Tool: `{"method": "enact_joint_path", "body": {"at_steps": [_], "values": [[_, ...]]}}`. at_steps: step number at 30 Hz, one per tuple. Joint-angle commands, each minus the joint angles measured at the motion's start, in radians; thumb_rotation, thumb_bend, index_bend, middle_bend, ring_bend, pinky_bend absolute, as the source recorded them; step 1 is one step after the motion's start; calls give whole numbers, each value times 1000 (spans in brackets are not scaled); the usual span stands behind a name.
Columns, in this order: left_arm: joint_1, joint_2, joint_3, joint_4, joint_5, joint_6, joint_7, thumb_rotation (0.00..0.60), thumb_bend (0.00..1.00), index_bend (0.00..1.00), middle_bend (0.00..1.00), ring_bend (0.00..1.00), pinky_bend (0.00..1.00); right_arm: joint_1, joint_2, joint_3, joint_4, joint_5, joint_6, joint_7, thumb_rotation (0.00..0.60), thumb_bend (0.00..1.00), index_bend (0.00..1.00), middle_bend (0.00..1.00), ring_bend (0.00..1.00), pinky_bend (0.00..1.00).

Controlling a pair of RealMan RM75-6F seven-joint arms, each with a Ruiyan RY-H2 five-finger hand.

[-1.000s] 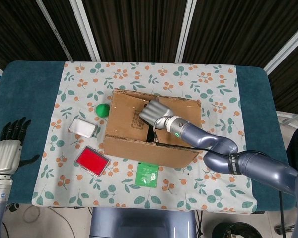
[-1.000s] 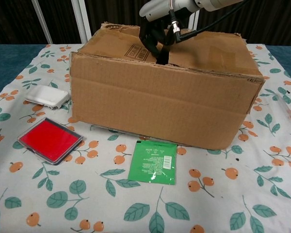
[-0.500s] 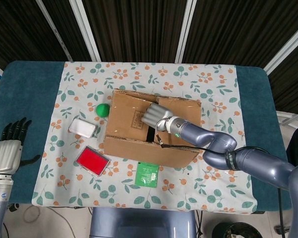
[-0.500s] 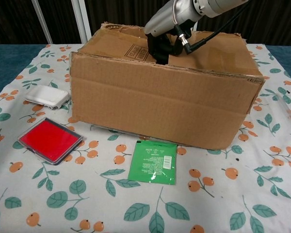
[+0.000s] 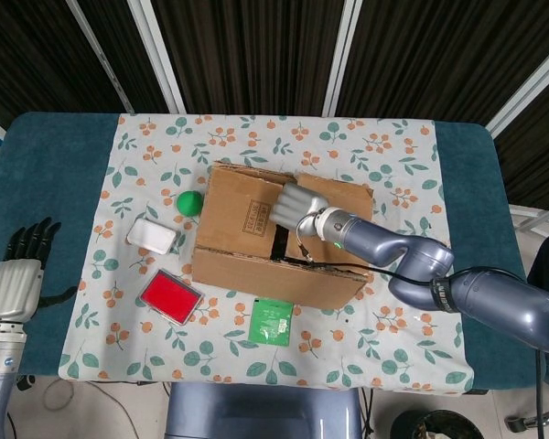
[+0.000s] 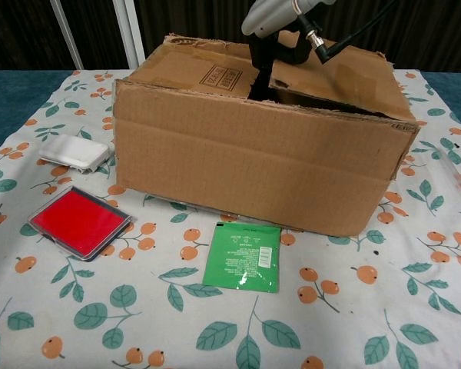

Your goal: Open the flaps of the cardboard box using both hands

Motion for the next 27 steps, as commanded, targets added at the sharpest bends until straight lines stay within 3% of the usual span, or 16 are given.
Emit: {"method": "enact_joint_path", "body": {"at_steps": [1, 27], "values": [[1, 1, -1, -1, 1, -1, -1, 600, 62, 0, 0, 0, 0, 14, 27, -2, -21, -3, -3, 1, 600, 1000, 686, 596, 372, 338], [10, 6, -12, -15, 7, -12, -8, 600, 62, 0, 0, 0, 0, 88, 226, -27, -106, 51, -77, -92, 600, 1000, 686, 597, 371, 338]]}}
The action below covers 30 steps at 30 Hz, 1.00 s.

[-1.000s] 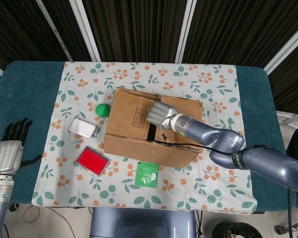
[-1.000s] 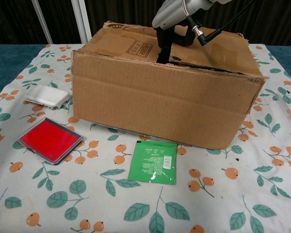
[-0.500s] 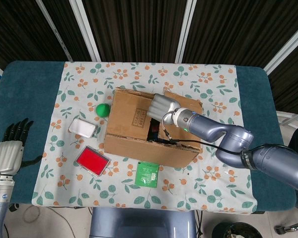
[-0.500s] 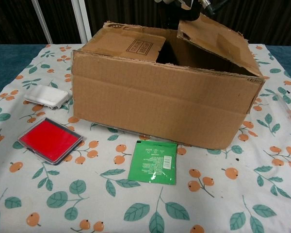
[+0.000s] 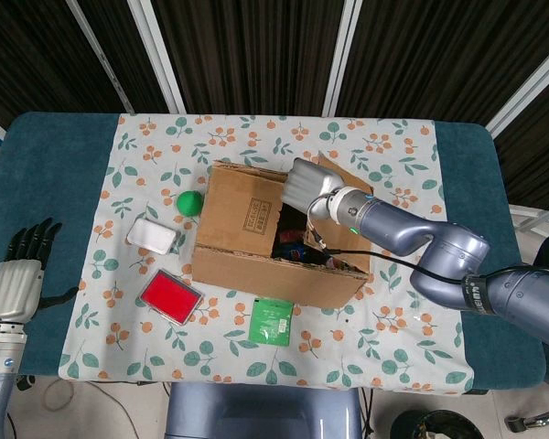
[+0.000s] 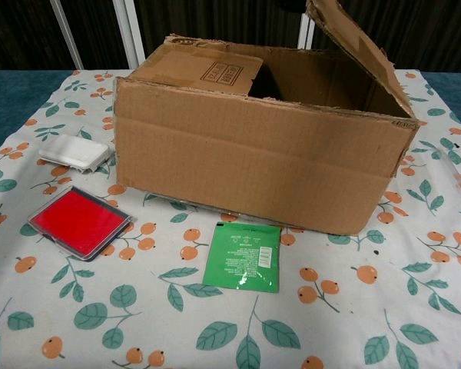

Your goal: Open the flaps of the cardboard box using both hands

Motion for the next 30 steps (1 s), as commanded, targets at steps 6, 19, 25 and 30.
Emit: {"method": "enact_joint_path", "body": {"at_steps": [6, 19, 25, 30], "values": [[3, 2, -1, -5, 4, 0, -2, 600, 61, 0, 0, 0, 0, 6, 62, -36, -10, 10, -17, -59, 600, 1000, 686, 597, 371, 338], [5, 4, -4, -12, -4, -9, 1, 600, 61, 0, 0, 0, 0, -3, 137, -61, -55, 56, -5, -103, 600, 994, 682, 556, 351, 334], [6, 6, -6, -17, -7, -11, 3, 600, 61, 0, 0, 0, 0, -5, 149, -70, -68, 61, 5, -130, 600, 903, 585, 522, 328, 332], [7, 7, -8, -18, -8, -10, 3, 600, 61, 0, 0, 0, 0, -4, 166, -72, -79, 68, 12, -146, 600, 883, 572, 504, 310, 323]]}}
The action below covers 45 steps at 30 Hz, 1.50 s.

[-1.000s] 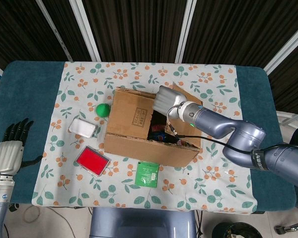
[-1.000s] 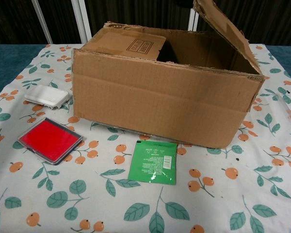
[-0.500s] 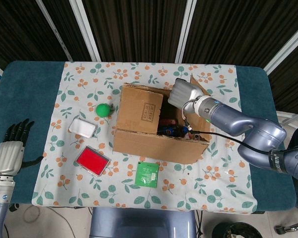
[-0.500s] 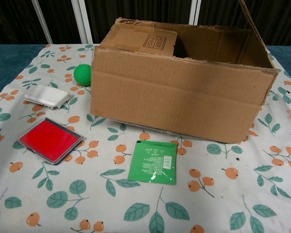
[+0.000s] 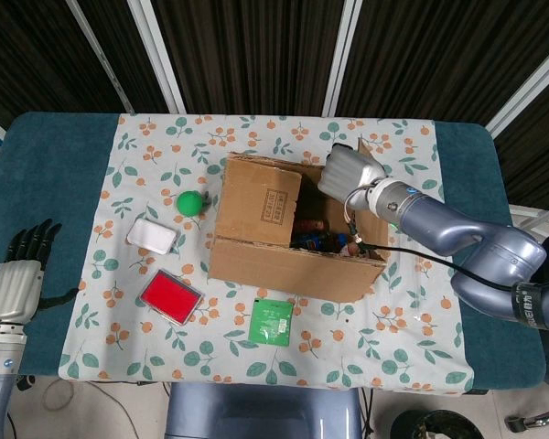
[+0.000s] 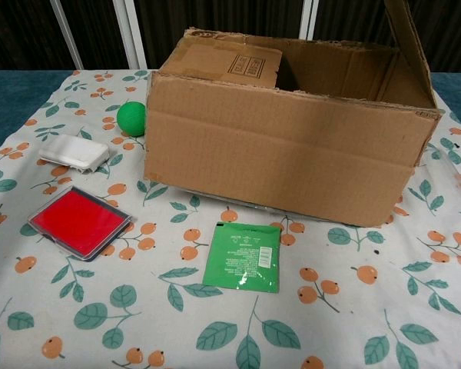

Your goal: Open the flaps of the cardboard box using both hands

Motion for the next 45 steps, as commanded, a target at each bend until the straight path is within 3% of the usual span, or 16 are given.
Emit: {"method": "enact_joint_path", "body": {"at_steps": [1, 20, 35, 40, 45], "values": [[0, 0, -1, 0, 0, 0, 1, 600, 61, 0, 0, 0, 0, 1, 17, 1, -6, 6, 5, -10, 600, 874, 563, 498, 305, 319], [3, 1, -1, -5, 2, 0, 6, 600, 61, 0, 0, 0, 0, -43, 127, -49, -50, 54, 27, -99, 600, 867, 537, 493, 299, 317], [3, -3, -2, 0, 2, -1, 17, 600, 61, 0, 0, 0, 0, -176, 187, -131, -65, 167, 146, -198, 600, 863, 515, 489, 284, 304], [2, -5, -3, -1, 3, -1, 24, 600, 61, 0, 0, 0, 0, -270, 174, -144, -97, 277, 308, -221, 600, 811, 457, 460, 268, 293], [-4, -4, -5, -4, 5, -2, 44, 600, 61, 0, 0, 0, 0, -438, 110, -149, -184, 452, 659, -291, 600, 621, 367, 399, 252, 280]]}}
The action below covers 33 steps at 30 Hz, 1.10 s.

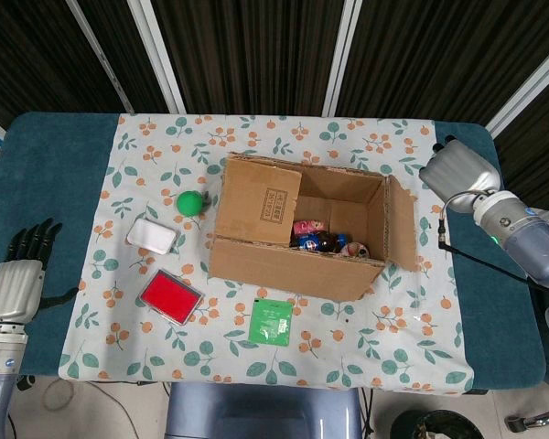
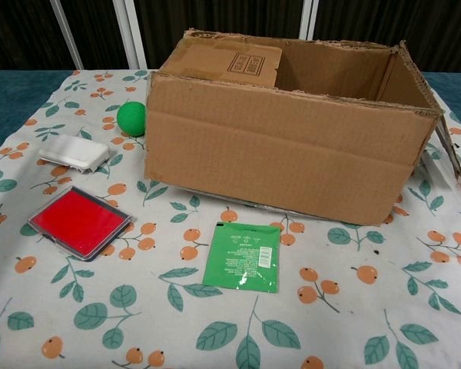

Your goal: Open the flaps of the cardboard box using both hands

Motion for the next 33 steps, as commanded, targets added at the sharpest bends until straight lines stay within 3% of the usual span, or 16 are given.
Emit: {"method": "enact_joint_path", "body": {"at_steps": [1, 4, 8, 14, 20, 24, 33], "values": [[-4, 2, 0, -3, 0, -4, 13, 600, 61, 0, 0, 0, 0, -197, -74, -8, -103, 190, 374, -67, 600, 577, 343, 384, 251, 277], [-8, 4, 1, -8, -3, -11, 32, 600, 61, 0, 0, 0, 0, -302, -137, 2, -148, 214, 577, -71, 600, 487, 273, 340, 245, 273], [-24, 15, 5, -31, -6, -42, 62, 600, 74, 0, 0, 0, 0, -464, -233, 18, -191, 188, 809, 24, 600, 415, 163, 251, 207, 273], [-70, 44, -2, -82, 9, -89, 124, 600, 97, 0, 0, 0, 0, -655, -356, -2, -166, 68, 1023, 138, 600, 386, 20, 107, 96, 251], [-155, 86, -44, -171, 0, -170, 204, 600, 119, 0, 0, 0, 0, -793, -467, -8, -79, -25, 1129, 254, 600, 386, 8, 91, 88, 251], [-227, 112, -82, -236, -26, -241, 262, 600, 165, 0, 0, 0, 0, -848, -522, -4, 1, -54, 1142, 316, 600, 385, 9, 91, 87, 251], [-453, 153, -180, -321, -134, -454, 414, 600, 560, 0, 16, 0, 24, -902, -584, 45, 124, -105, 1129, 446, 600, 386, 19, 92, 88, 250]]}}
